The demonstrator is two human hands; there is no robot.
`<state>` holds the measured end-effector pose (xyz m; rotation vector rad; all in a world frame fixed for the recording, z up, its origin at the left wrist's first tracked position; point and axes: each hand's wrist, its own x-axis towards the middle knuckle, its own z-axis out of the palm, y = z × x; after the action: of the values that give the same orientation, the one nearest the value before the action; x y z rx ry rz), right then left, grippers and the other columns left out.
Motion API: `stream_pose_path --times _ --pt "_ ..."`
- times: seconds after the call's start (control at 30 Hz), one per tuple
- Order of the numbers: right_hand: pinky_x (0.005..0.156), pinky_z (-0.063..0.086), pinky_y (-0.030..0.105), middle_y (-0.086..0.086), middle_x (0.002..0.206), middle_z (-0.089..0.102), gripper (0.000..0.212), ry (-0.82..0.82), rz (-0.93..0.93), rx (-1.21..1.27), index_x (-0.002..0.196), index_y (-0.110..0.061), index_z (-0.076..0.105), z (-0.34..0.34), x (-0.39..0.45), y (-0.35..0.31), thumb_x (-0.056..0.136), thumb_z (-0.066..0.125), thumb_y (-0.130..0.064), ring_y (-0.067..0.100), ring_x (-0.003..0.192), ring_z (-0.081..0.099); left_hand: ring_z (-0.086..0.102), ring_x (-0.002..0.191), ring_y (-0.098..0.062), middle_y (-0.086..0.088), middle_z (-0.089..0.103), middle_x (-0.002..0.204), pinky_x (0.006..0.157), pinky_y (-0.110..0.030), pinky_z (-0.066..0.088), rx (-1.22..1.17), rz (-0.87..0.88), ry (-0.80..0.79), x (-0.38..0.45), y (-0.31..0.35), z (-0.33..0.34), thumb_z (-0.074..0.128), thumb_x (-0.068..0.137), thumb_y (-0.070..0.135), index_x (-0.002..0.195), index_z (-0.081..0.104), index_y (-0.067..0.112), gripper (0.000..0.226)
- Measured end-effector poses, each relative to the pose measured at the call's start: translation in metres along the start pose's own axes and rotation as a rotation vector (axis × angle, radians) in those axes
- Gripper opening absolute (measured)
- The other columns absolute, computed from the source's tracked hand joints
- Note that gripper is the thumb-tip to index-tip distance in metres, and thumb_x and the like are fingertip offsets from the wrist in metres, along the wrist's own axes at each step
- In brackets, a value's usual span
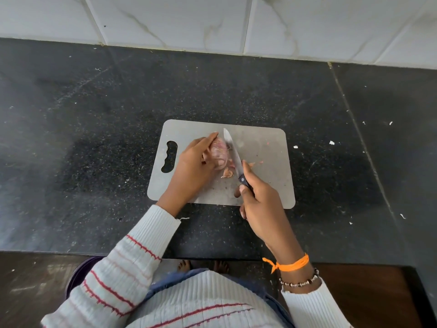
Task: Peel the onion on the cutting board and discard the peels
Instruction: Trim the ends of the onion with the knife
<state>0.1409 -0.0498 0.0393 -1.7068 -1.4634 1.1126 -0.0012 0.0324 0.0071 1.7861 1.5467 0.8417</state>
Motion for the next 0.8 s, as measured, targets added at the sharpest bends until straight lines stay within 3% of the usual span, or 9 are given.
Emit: stream_pose_path --times 0.23,0.3,0.37,0.43,0.6,0.8 --pt "0.074 0.037 0.007 -0.002 0.112 0.053 0.053 0.019 -0.088 -0.208 0.148 -0.025 0.019 0.0 -0.012 -0.004 0.1 0.037 -0.011 0.001 0.09 0.047 0.042 0.104 -0.005 -0.005 0.049 0.129 0.078 0.01 0.024 -0.016 -0.002 0.006 0.002 0.005 0.004 0.061 0.086 0.002 0.139 0.043 0.015 0.058" --pt "0.081 0.042 0.013 0.003 0.116 0.054 0.055 0.033 -0.108 -0.269 0.148 -0.024 0.016 0.0 -0.014 -0.006 0.099 0.037 -0.011 0.007 0.096 0.05 0.041 0.104 -0.004 -0.006 0.048 0.129 0.077 0.011 0.023 0.003 0.012 0.001 0.002 0.006 0.005 0.059 0.086 0.0 0.139 0.042 0.014 0.058" --pt "0.087 0.049 0.031 0.006 0.115 0.054 0.057 0.04 -0.13 -0.331 0.149 -0.024 0.014 0.0 -0.016 -0.008 0.099 0.037 -0.01 0.016 0.098 0.054 0.04 0.104 -0.004 -0.006 0.048 0.13 0.076 0.011 0.022 0.02 0.016 -0.008 0.002 0.007 0.006 0.058 0.086 -0.002 0.139 0.042 0.014 0.058" --pt "0.085 0.05 0.039 0.005 0.113 0.053 0.059 0.034 -0.144 -0.397 0.149 -0.024 0.01 -0.001 -0.018 -0.012 0.099 0.037 -0.009 0.019 0.097 0.055 0.039 0.103 -0.004 -0.006 0.047 0.131 0.075 0.011 0.022 0.029 0.021 -0.015 0.003 0.007 0.006 0.057 0.086 -0.003 0.14 0.041 0.015 0.058" --pt "0.088 0.047 0.038 0.004 0.114 0.052 0.061 -0.008 -0.152 -0.45 0.15 -0.023 0.007 0.001 -0.012 -0.018 0.099 0.038 -0.01 0.019 0.101 0.054 0.041 0.103 -0.005 -0.008 0.048 0.129 0.078 0.01 0.022 0.034 0.031 -0.014 0.004 0.005 0.005 0.056 0.087 -0.002 0.14 0.04 0.013 0.058" --pt "0.102 0.041 0.034 0.009 0.136 0.049 0.054 -0.033 -0.137 -0.456 0.149 -0.017 0.015 0.003 0.007 -0.021 0.1 0.036 -0.01 0.022 0.125 0.047 0.044 0.096 -0.008 -0.01 0.052 0.124 0.075 0.009 0.025 0.022 0.023 0.016 0.004 0.002 0.002 0.059 0.087 0.002 0.138 0.043 0.01 0.053"
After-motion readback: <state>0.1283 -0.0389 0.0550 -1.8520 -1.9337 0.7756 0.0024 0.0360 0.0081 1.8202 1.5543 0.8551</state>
